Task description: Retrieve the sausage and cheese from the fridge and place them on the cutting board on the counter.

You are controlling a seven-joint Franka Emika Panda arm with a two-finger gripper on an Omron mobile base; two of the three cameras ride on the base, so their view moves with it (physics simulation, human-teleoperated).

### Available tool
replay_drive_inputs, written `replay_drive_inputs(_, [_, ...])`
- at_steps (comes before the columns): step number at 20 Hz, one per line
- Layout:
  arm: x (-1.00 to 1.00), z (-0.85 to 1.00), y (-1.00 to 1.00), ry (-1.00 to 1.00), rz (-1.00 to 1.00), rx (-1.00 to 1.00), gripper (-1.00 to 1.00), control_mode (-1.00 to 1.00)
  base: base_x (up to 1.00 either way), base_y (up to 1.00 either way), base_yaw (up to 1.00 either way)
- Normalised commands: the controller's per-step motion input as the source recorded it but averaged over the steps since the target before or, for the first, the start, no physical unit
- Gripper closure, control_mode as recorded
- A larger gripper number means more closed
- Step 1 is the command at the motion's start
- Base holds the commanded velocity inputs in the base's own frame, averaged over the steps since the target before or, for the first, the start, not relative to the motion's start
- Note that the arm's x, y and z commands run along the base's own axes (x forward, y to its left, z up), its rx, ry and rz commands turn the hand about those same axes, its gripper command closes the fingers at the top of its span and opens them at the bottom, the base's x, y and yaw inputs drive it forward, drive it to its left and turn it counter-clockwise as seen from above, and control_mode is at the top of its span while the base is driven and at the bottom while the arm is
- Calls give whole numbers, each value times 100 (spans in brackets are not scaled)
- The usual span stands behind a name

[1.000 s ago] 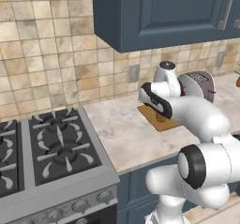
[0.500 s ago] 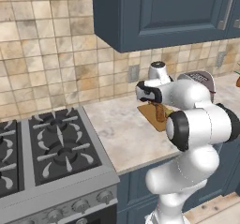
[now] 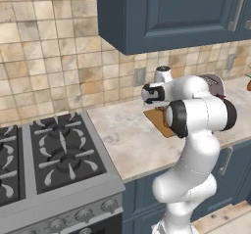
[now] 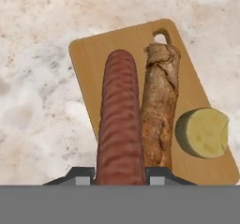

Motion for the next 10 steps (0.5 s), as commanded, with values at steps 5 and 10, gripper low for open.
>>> replay_drive_inputs(5, [38,-26,-8,5,0,0,100,-100,0,0,0])
replay_drive_inputs(10, [34,-27,-10,6,0,0,100,-100,0,0,0])
